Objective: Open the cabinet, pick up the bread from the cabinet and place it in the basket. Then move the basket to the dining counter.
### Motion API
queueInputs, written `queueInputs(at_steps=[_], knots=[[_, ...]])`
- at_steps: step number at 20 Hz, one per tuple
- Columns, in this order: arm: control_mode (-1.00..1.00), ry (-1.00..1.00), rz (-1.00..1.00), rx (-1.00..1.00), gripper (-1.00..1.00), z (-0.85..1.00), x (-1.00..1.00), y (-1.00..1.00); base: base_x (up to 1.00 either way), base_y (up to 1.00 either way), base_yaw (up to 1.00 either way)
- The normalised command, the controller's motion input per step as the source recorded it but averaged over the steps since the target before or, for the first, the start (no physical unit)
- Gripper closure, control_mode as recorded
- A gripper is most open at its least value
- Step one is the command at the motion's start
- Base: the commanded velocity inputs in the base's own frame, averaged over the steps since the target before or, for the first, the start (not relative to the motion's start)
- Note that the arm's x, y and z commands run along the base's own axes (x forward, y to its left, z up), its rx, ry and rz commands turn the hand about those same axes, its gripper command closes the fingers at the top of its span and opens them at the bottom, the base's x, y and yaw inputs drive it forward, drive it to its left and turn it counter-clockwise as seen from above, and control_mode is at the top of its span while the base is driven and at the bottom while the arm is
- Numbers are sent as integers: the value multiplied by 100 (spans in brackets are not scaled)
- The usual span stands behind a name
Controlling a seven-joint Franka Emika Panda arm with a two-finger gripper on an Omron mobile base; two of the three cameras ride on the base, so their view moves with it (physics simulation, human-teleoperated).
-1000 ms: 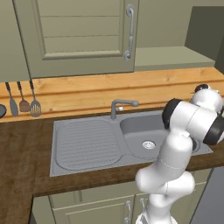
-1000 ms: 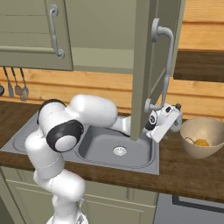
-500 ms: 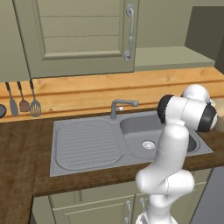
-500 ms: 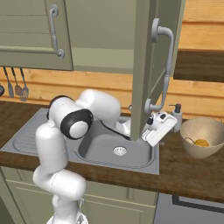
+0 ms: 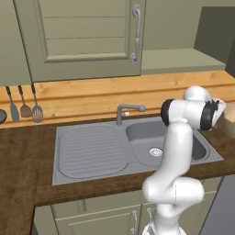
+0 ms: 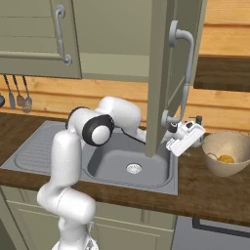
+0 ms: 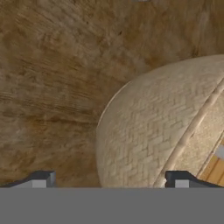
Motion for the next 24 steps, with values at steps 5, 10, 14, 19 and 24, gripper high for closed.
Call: queueInputs(at_steps=[5, 10, 14, 19, 24], knots=[[-100, 0, -3, 9, -100, 11, 19, -45, 0, 0, 0], [-100, -1, 0, 12, -100, -2, -2, -30, 0, 0, 0], [-100, 5, 0, 11, -100, -47, 19, -29, 0, 0, 0], [-100, 0, 0, 9, 100, -46, -9, -1, 0, 0, 0], [-100, -7, -2, 11, 100, -35, -63, 40, 0, 0, 0]])
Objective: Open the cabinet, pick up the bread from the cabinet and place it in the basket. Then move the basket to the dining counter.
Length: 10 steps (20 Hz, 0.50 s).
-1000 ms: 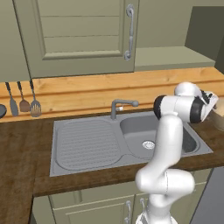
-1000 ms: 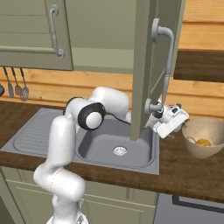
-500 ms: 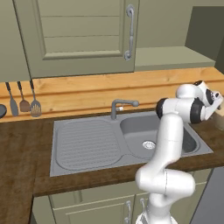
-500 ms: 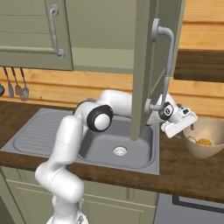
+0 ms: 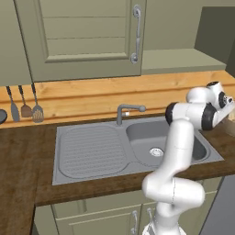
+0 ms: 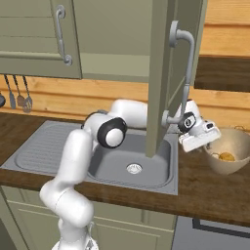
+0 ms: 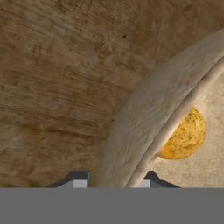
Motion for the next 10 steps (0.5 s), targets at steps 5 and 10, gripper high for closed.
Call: queueInputs(at_steps=[5, 10], knots=[[-100, -20, -3, 10, 100, -8, -80, 78, 0, 0, 0], [-100, -17, -1, 10, 100, 15, -82, 88, 0, 0, 0]])
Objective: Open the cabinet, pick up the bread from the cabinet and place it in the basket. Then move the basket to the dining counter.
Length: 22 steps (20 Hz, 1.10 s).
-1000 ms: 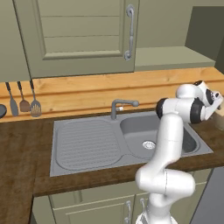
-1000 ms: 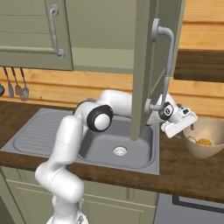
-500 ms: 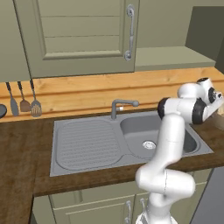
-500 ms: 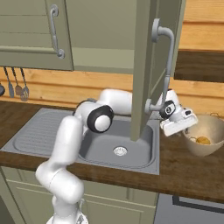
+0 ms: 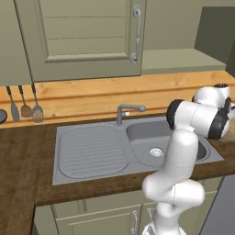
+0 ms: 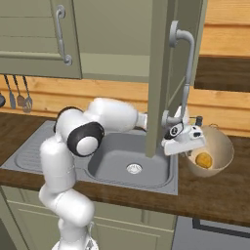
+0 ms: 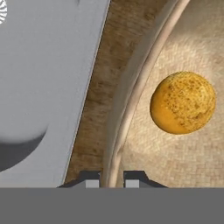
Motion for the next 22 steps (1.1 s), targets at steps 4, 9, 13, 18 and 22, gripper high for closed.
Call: queueInputs(at_steps=[4, 9, 13, 18, 22], knots=[[-100, -12, 0, 10, 100, 54, -85, 96, 0, 0, 0], [-100, -4, 0, 10, 100, 100, -62, 81, 0, 0, 0], [-100, 2, 0, 15, 100, 100, -69, 73, 0, 0, 0], [-100, 11, -1, 9, 100, 100, -56, 73, 0, 0, 0], [-100, 11, 0, -7, 100, 100, -37, 80, 0, 0, 0]])
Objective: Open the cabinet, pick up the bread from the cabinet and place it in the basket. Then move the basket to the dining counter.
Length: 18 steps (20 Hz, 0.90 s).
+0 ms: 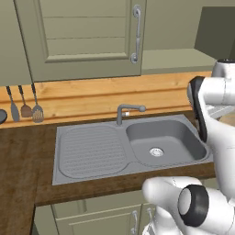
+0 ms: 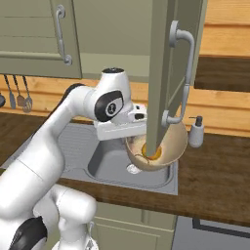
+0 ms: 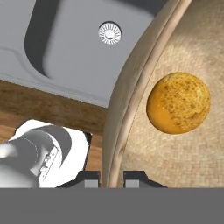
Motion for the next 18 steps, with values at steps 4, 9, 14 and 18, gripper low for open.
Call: queueInputs(at_steps=[4, 9, 14, 18], knots=[[-100, 4, 0, -14, 100, 100, -47, 76, 0, 0, 0], [-100, 0, 10, -13, 100, 85, -46, 40, 0, 0, 0], [-100, 0, 10, -10, 100, 70, -41, 22, 0, 0, 0], [-100, -1, 9, -5, 100, 24, -41, 8, 0, 0, 0]])
